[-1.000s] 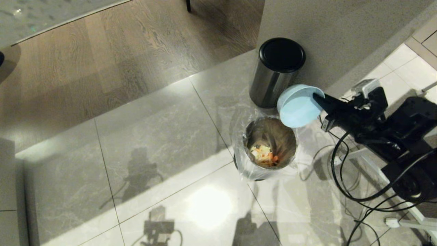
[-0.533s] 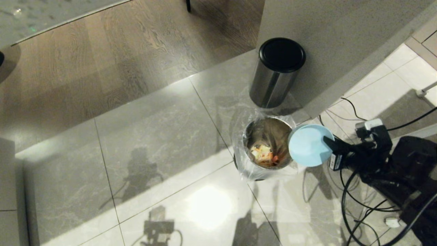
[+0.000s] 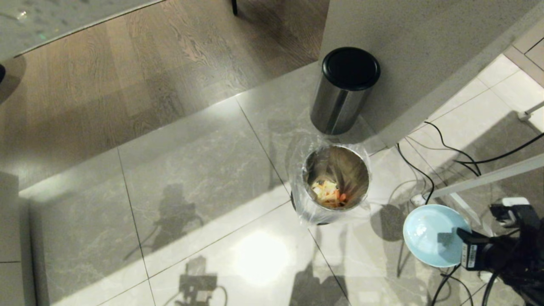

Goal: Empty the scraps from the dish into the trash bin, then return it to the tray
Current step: Put the bowl back to the table

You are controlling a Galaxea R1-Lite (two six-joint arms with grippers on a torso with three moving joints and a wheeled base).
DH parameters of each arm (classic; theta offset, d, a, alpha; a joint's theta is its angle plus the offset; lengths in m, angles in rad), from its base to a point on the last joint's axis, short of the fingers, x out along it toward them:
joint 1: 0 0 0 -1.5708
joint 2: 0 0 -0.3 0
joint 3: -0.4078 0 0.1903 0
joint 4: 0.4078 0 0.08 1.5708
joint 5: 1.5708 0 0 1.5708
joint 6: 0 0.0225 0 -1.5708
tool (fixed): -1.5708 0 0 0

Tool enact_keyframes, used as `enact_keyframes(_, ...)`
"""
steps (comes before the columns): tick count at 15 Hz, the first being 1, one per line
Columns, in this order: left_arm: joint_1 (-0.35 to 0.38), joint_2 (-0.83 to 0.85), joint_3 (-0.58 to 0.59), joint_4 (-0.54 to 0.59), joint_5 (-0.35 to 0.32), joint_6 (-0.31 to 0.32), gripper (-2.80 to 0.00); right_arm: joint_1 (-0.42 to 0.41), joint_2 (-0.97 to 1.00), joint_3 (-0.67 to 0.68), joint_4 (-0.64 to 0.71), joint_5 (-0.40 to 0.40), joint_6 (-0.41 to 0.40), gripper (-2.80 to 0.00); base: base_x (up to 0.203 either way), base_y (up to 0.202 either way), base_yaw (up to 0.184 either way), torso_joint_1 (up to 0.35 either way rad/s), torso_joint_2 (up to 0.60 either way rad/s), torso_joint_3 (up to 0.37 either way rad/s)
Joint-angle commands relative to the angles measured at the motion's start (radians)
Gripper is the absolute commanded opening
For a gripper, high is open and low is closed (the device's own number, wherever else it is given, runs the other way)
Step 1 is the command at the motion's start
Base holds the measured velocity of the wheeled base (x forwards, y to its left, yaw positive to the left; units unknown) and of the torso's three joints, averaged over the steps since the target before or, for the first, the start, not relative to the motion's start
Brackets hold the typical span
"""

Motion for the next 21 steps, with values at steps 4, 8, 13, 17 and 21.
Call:
enact_keyframes(4,-0.001,0.001,0.000,0.000,0.001,-0.001,-2.80,-0.074,-0.215,0.005,0.267,-0.006,0.049,-2.80,0.000,0.000,0.000,0.000,0.00,0.000)
enact_keyframes(8,-0.001,0.001,0.000,0.000,0.001,-0.001,-2.80,-0.074,-0.396,0.005,0.473,-0.007,0.055,-2.80,0.000,0.000,0.000,0.000,0.00,0.000)
enact_keyframes(13,0.000,0.001,0.000,0.000,0.001,-0.001,-2.80,-0.073,-0.737,0.005,0.812,-0.006,0.054,-2.80,0.000,0.000,0.000,0.000,0.00,0.000)
enact_keyframes(17,-0.001,0.001,0.000,0.000,0.001,-0.001,-2.80,-0.073,-1.032,0.005,1.004,0.017,0.051,-2.80,0.000,0.000,0.000,0.000,0.00,0.000)
enact_keyframes(21,0.001,0.001,0.000,0.000,0.001,-0.001,-2.80,-0.072,-1.308,0.005,1.134,0.061,0.036,-2.80,0.000,0.000,0.000,0.000,0.00,0.000)
